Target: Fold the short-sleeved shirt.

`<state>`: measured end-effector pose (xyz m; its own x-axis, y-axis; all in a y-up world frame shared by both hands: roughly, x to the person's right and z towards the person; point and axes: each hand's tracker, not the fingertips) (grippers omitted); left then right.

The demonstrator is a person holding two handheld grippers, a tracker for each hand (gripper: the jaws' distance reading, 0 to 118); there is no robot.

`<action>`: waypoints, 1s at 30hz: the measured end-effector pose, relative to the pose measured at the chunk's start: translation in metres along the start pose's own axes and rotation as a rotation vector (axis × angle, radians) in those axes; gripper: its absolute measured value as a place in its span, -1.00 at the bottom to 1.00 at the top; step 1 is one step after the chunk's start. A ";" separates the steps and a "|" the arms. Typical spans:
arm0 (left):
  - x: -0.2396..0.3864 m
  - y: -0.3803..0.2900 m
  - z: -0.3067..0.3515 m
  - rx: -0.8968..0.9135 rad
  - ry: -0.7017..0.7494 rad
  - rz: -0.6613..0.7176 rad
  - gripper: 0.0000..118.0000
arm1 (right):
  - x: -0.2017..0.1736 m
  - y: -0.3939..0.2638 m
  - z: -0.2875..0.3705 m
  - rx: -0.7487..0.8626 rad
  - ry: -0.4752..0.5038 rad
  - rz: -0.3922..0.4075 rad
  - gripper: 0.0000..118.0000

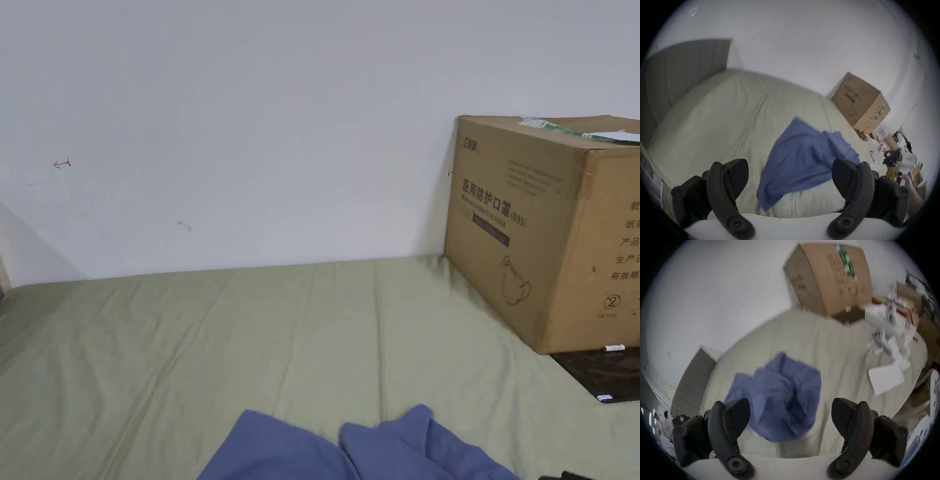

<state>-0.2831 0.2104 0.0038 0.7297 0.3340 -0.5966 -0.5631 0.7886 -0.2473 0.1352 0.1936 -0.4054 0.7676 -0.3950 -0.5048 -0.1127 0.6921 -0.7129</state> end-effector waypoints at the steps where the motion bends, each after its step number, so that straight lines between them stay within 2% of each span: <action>1: 0.009 0.004 0.004 0.027 0.001 -0.030 0.82 | -0.006 0.002 0.009 0.050 0.004 0.014 0.72; 2: 0.018 0.008 0.009 0.053 0.000 -0.058 0.79 | -0.012 0.003 0.019 0.103 0.023 0.022 0.62; 3: 0.025 0.011 0.013 0.080 -0.007 -0.082 0.68 | -0.018 0.003 0.027 0.137 0.058 0.030 0.41; 4: 0.032 0.013 0.016 0.103 -0.035 -0.097 0.20 | -0.021 0.003 0.032 0.160 0.088 0.039 -0.22; 5: 0.038 0.015 0.017 0.121 -0.052 -0.112 -0.43 | -0.026 0.005 0.031 0.165 0.090 0.050 -0.99; 6: 0.046 0.016 0.015 0.123 -0.027 -0.129 -1.00 | -0.031 0.002 0.034 0.173 0.039 0.038 -1.00; 7: 0.050 0.016 0.017 0.159 -0.008 -0.150 -1.00 | -0.033 0.002 0.035 0.171 0.064 0.040 -1.00; 8: 0.053 0.017 0.015 0.146 -0.042 -0.143 -1.00 | -0.033 0.004 0.034 0.155 0.129 0.033 -1.00; 9: 0.054 0.022 0.011 0.132 -0.096 -0.145 -1.00 | -0.031 0.006 0.030 0.147 0.140 0.033 -1.00; 13: 0.066 0.050 -0.036 0.054 -0.082 -0.159 -1.00 | -0.026 0.008 0.019 0.141 0.085 0.026 -1.00; 16: 0.059 0.089 -0.114 -0.141 -0.163 -0.157 -0.99 | -0.018 0.011 0.006 0.112 0.084 -0.020 -1.00; 18: 0.060 0.105 -0.170 -0.250 -0.148 -0.195 -0.99 | -0.008 0.014 -0.006 0.097 0.079 -0.027 -1.00; 19: 0.061 0.110 -0.198 -0.295 -0.132 -0.224 -0.95 | -0.006 0.015 -0.012 0.085 0.070 -0.022 -1.00; 20: 0.062 0.116 -0.232 -0.328 -0.116 -0.241 -0.68 | -0.004 0.015 -0.019 0.071 0.057 -0.015 -1.00; 21: 0.062 0.120 -0.261 -0.371 -0.096 -0.239 -0.04 | -0.004 0.016 -0.024 0.057 0.044 -0.010 -1.00; 22: 0.061 0.122 -0.287 -0.409 -0.076 -0.239 0.90 | -0.002 0.016 -0.030 0.048 0.036 -0.010 -1.00; 23: 0.059 0.122 -0.318 -0.487 -0.063 -0.216 0.98 | 0.000 0.016 -0.036 0.039 0.030 -0.013 -1.00; 24: 0.058 0.116 -0.343 -0.544 -0.046 -0.211 0.90 | 0.003 0.016 -0.043 0.028 0.030 -0.018 -1.00; 25: 0.056 0.115 -0.364 -0.506 -0.045 -0.200 0.91 | 0.006 0.017 -0.049 0.017 0.031 -0.022 -1.00; 30: 0.050 0.089 -0.451 -0.563 0.064 -0.253 0.91 | 0.013 0.016 -0.080 -0.051 0.010 -0.006 -1.00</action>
<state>-0.4719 0.0640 -0.3923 0.8524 0.1272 -0.5072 -0.5068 0.4398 -0.7415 0.0931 0.1508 -0.4624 0.7619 -0.4057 -0.5049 -0.1400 0.6579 -0.7399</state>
